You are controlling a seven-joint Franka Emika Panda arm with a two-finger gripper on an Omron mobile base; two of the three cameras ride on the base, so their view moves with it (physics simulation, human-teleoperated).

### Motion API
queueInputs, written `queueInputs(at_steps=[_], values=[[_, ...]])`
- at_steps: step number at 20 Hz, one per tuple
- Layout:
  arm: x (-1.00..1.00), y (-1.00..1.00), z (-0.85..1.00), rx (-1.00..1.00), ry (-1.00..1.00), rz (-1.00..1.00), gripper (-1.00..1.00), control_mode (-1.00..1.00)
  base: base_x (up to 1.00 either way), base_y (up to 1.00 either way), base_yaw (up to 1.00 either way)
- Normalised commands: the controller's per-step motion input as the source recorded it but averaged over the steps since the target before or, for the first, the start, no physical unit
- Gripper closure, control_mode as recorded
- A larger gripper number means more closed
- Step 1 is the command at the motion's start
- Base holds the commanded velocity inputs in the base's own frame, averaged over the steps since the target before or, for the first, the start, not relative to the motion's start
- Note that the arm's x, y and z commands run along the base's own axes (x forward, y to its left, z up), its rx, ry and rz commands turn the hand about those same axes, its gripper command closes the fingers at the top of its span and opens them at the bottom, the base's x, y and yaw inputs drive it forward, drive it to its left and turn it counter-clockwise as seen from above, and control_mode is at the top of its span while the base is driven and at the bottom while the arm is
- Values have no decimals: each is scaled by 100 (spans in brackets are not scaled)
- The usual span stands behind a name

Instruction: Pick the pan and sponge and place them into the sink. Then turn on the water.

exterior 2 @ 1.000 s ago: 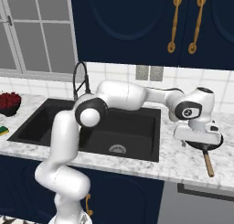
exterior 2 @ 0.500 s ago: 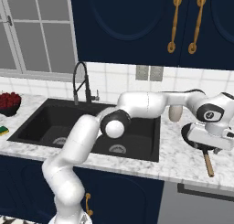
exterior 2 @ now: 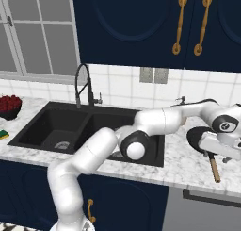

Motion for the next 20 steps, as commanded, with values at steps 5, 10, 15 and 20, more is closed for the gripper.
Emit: queueInputs(at_steps=[5,10,15,20], values=[[33,4,-33,-10,0,0,-100,-100,0,0,0],[39,-13,-35,-7,0,0,-100,-100,0,0,0],[23,-11,-32,-1,0,0,-100,-100,0,0,0],[6,-6,-33,0,1,1,-100,-100,0,0,0]])
